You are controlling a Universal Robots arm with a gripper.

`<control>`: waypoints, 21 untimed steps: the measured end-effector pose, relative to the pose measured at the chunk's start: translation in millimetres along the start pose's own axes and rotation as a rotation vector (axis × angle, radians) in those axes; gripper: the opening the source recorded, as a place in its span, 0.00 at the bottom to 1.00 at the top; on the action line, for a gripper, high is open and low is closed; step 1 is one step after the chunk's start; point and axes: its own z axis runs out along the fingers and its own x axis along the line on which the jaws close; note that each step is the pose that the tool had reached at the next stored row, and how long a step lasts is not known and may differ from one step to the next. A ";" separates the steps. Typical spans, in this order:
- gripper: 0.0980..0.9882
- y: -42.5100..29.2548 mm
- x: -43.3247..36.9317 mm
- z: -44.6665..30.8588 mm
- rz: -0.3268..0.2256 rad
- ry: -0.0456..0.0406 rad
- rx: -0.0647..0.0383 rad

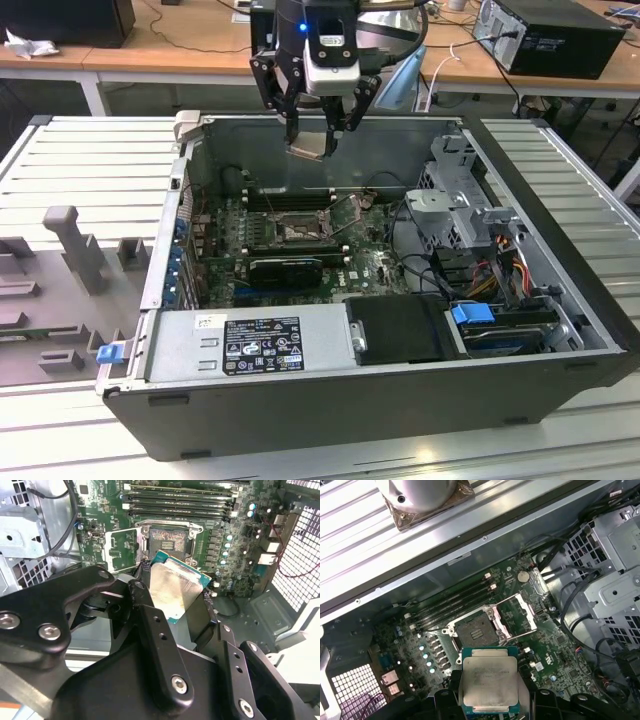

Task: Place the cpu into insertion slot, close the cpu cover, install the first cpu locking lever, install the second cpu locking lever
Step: 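Place the cpu into insertion slot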

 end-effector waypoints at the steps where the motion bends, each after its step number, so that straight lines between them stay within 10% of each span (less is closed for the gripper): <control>1: 0.48 0.0 0.0 0.0 0.002 -0.0002 0.000; 21: 0.48 0.0 0.0 0.0 0.066 -0.0058 -0.001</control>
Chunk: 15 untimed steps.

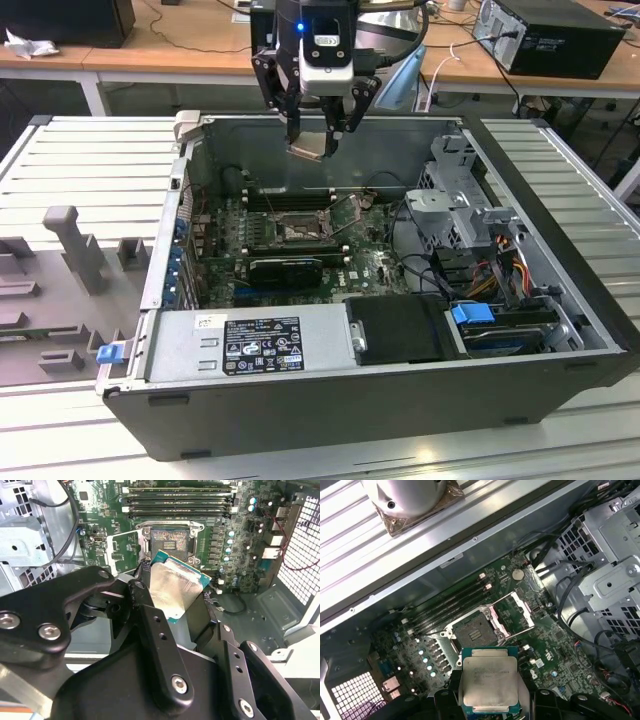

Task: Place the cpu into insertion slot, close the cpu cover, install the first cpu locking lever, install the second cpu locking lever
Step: 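Place the cpu into insertion slot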

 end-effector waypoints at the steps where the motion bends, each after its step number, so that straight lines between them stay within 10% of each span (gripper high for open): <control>1: 0.48 0.0 0.0 0.0 0.002 -0.0002 0.000; 15: 0.48 0.0 0.0 0.0 0.044 -0.0040 -0.001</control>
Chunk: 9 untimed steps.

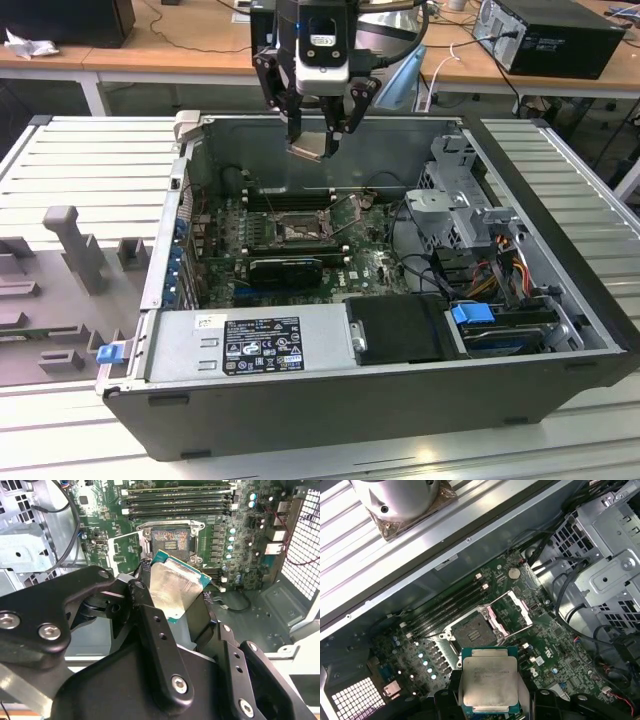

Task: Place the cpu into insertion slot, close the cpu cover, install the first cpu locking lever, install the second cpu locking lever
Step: 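Place the cpu into insertion slot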

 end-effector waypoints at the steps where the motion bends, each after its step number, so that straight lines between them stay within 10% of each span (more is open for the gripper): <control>1: 0.48 0.0 0.0 0.0 0.002 -0.0002 0.000; 9: 0.48 0.0 0.0 0.0 0.022 -0.0020 0.000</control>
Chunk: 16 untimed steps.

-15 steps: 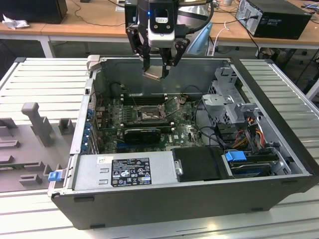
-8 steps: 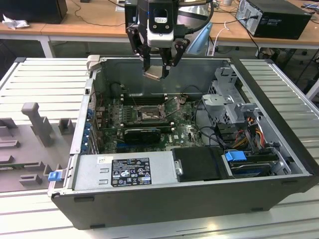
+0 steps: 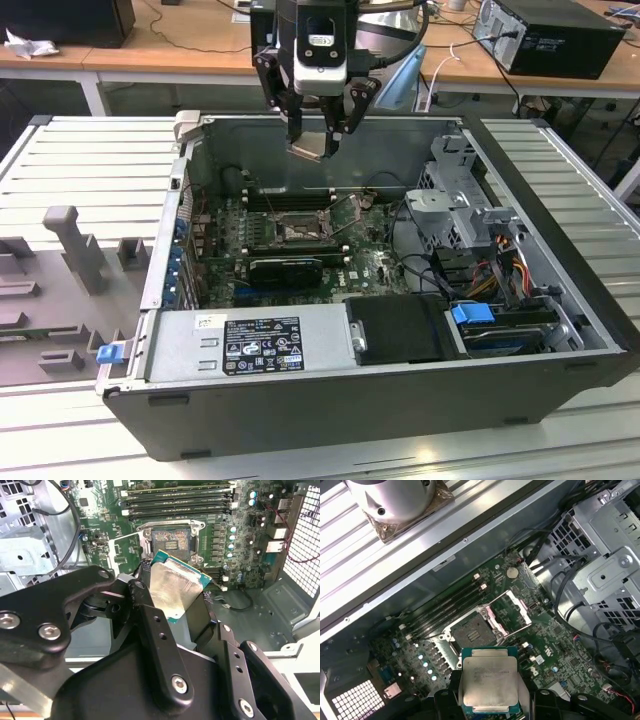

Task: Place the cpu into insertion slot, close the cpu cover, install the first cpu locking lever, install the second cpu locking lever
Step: 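Place the cpu into insertion slot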

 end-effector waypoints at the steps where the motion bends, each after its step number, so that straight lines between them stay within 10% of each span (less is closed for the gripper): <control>1: 0.48 0.0 0.0 0.0 0.002 -0.0002 0.000; 16: 0.48 0.0 0.0 0.0 0.049 -0.0044 -0.001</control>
